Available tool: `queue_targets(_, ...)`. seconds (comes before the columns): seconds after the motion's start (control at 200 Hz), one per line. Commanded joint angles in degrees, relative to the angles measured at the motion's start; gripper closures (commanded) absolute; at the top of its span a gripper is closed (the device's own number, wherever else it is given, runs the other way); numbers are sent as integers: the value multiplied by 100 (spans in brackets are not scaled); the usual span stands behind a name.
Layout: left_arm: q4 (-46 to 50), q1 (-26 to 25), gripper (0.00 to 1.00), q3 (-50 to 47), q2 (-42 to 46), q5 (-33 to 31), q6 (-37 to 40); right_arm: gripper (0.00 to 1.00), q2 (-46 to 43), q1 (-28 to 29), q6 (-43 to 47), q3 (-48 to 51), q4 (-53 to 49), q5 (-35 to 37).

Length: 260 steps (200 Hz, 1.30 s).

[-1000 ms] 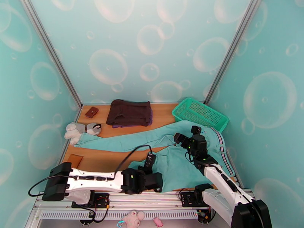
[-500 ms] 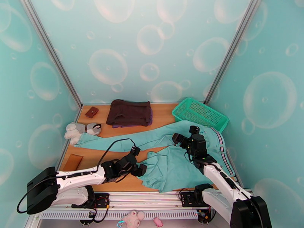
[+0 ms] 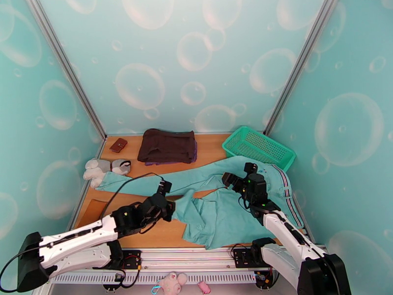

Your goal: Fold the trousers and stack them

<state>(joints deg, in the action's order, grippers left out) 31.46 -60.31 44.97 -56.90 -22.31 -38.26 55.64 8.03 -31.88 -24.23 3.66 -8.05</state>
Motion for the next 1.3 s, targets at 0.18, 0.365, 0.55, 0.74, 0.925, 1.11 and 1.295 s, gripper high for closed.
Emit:
queue_targets(0.18, 1815, -562, 78, 745, -973, -1894, -895, 2, -134, -27, 0, 41, 98, -130)
queue_targets(0.365, 960, -1767, 11, 586, -2957, -520, -1268, 1, -224, -26, 33, 15, 44, -113)
queue_targets(0.55, 1750, -2543, 1, 1226, -2925, -1555, -2623, 1, -131, -29, 24, 24, 117, -299)
queue_targets(0.74, 978, -2760, 12, -135, -1874, -1832, -4479, 1, -89, -17, 27, 24, 148, -346)
queue_targets(0.925, -255, -2798, 28, -1640, -858, -1511, -6021, 1, -45, 4, 67, 15, 139, -368)
queue_targets(1.11, -583, -2803, 37, -2136, -968, -1193, -6767, 1, -47, 5, 86, 15, 145, -389)
queue_targets(1.295, -1003, -2711, 39, -2300, -1252, -1072, -6803, 1, -3, 5, 88, 23, 177, -426)
